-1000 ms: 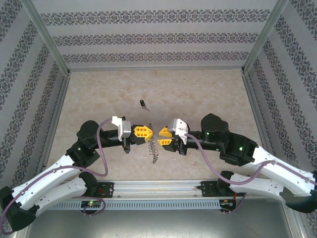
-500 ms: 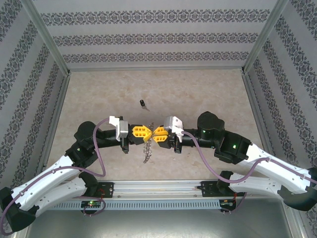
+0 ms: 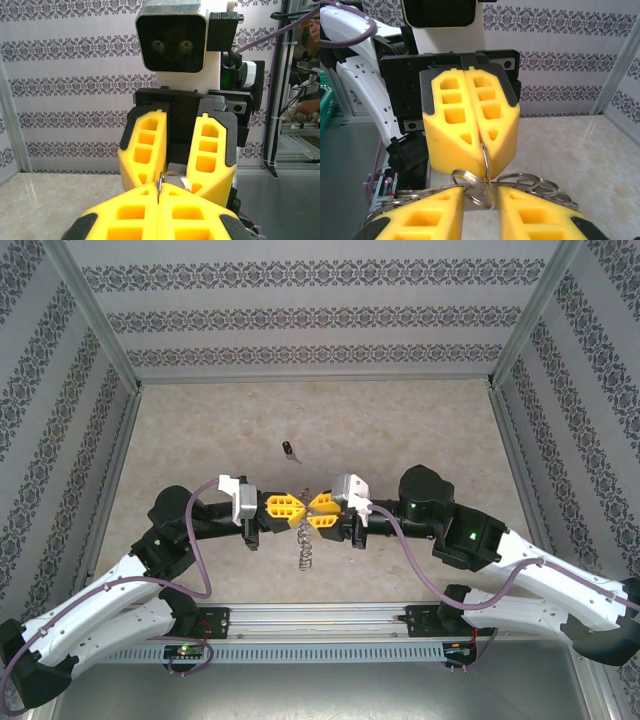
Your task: Put the keys on the keyring
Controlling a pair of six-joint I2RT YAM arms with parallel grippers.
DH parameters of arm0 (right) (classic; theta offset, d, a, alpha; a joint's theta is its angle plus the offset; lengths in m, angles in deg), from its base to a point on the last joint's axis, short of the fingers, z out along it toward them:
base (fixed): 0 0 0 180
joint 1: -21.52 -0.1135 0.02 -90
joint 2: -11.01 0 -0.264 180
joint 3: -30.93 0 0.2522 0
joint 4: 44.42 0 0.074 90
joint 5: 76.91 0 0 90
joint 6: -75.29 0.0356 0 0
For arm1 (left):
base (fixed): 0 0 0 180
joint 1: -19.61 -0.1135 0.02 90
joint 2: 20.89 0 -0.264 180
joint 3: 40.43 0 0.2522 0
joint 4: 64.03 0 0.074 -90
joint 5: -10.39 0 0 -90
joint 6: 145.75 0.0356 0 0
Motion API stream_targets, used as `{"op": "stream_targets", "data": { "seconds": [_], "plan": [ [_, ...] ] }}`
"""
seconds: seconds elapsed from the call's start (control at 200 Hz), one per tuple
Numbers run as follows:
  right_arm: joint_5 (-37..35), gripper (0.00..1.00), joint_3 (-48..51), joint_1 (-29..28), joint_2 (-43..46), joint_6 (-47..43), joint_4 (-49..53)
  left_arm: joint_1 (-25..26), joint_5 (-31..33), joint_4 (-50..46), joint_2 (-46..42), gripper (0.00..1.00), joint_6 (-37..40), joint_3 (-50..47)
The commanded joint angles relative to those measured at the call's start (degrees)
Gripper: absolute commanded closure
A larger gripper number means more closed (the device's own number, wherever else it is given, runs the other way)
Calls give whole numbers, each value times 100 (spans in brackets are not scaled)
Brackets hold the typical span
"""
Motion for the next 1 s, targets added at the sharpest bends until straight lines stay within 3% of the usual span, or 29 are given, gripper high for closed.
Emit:
{"op": "stream_targets", "data": {
  "seconds": [0.0, 0.38, 0.58, 0.994],
  "plan": [
    [-132, 74, 156, 40, 236, 32, -72, 1, -174, 128, -83, 100, 112, 93],
    [-286, 74, 41, 44, 430, -162, -40, 0, -179, 161, -50, 100, 98, 100],
    [-26, 75, -46, 37, 196, -135, 59, 0, -182, 89, -63, 100, 133, 127],
    [749, 79, 61, 25, 602, -34, 258, 4, -120, -7, -105, 100, 212, 133]
  ]
}}
